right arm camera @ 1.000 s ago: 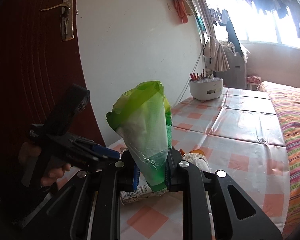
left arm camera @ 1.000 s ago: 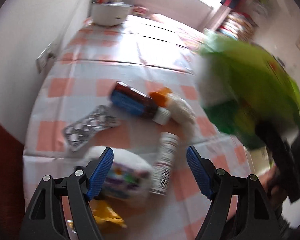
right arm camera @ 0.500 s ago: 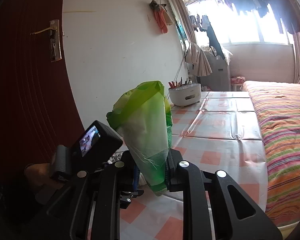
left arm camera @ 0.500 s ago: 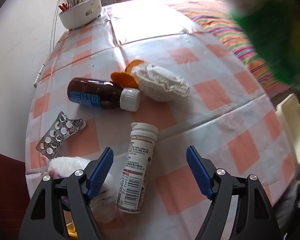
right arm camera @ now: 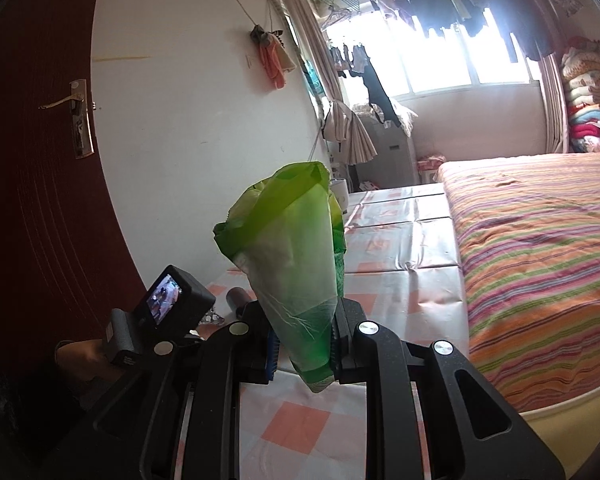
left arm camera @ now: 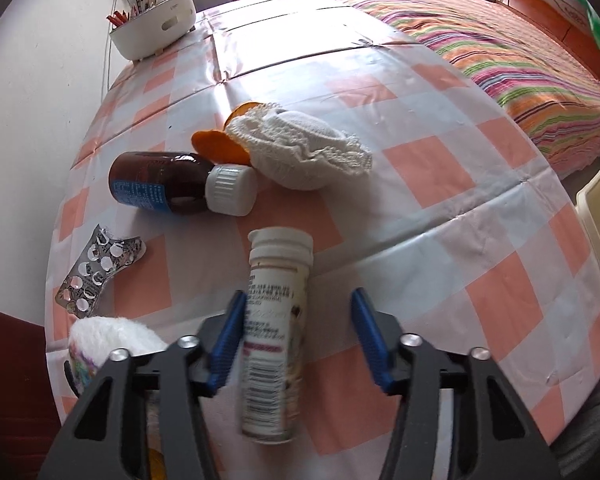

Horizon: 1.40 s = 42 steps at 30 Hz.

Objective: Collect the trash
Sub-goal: 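Grasp the white pill bottle with the left tool while the right tool holds the green bag, then carry the green bag into the bin and open the right tool while the left tool carries the bottle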

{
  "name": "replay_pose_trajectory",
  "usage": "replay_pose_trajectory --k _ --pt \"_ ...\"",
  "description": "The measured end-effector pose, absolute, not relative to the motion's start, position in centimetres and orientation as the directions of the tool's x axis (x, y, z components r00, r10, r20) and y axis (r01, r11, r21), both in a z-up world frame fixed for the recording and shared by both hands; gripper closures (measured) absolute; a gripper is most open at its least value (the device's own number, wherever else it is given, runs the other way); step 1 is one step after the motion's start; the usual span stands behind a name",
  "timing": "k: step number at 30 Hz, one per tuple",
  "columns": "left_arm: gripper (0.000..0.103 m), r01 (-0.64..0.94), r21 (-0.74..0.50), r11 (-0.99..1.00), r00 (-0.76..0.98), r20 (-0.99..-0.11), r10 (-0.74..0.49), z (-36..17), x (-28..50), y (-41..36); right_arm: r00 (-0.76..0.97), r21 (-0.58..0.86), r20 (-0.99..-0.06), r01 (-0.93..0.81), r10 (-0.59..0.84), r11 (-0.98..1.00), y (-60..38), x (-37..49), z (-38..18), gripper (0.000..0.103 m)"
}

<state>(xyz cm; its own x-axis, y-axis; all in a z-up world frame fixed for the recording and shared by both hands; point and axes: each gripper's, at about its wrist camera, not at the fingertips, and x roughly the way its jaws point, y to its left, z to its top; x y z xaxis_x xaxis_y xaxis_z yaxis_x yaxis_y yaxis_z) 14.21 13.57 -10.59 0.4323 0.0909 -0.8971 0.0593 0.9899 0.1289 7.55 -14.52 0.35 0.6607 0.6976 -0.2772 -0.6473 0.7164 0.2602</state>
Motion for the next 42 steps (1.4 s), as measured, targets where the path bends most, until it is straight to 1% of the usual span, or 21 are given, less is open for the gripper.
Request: replay_pose_trajectory --k 2,5,12,19,27,32,34,38,42 --pt "0.074 0.074 0.141 0.987 0.441 -0.892 0.094 -10.6 14.2 12.9 0.677 0.263 -0.280 -0.628 0.681 0.733 -15.8 7.6 0.0 0.085" --pt "0.074 0.075 0.179 0.981 0.462 -0.878 0.125 -10.6 13.8 12.0 0.700 0.272 -0.280 -0.598 0.657 0.754 -17.4 7.7 -0.2 0.085" --pt "0.075 0.098 0.158 0.983 0.521 -0.850 0.085 -9.3 13.0 10.1 0.741 0.282 -0.280 -0.544 0.610 0.790 -20.4 7.6 -0.4 0.085" --pt "0.075 0.121 0.114 0.986 0.617 -0.787 0.015 -6.0 12.2 6.2 0.769 0.262 -0.284 -0.512 0.573 0.818 -22.1 7.2 -0.6 0.085" --pt "0.075 0.184 0.058 0.981 0.687 -0.721 -0.086 -3.0 11.8 0.8 0.820 0.272 -0.303 -0.413 0.485 0.869 -25.5 7.0 -2.0 0.085" --pt "0.075 0.246 0.026 0.969 0.709 -0.686 -0.162 -1.2 11.4 -2.3 0.853 0.277 -0.348 -0.302 0.388 0.912 -28.2 7.1 -3.4 0.085" --pt "0.075 0.269 0.023 0.963 0.715 -0.675 -0.184 -0.7 11.1 -3.5 0.854 0.302 -0.369 -0.264 0.368 0.916 -29.2 7.2 -4.1 0.085" --pt "0.075 0.321 0.013 0.947 0.705 -0.671 -0.230 -0.3 10.5 -5.6 0.850 0.322 -0.420 -0.187 0.317 0.928 -30.6 7.3 -5.6 0.085" --pt "0.075 0.355 0.015 0.935 0.693 -0.676 -0.252 -0.5 10.0 -6.9 0.850 0.312 -0.450 -0.138 0.274 0.940 -30.6 6.7 -6.2 0.085"
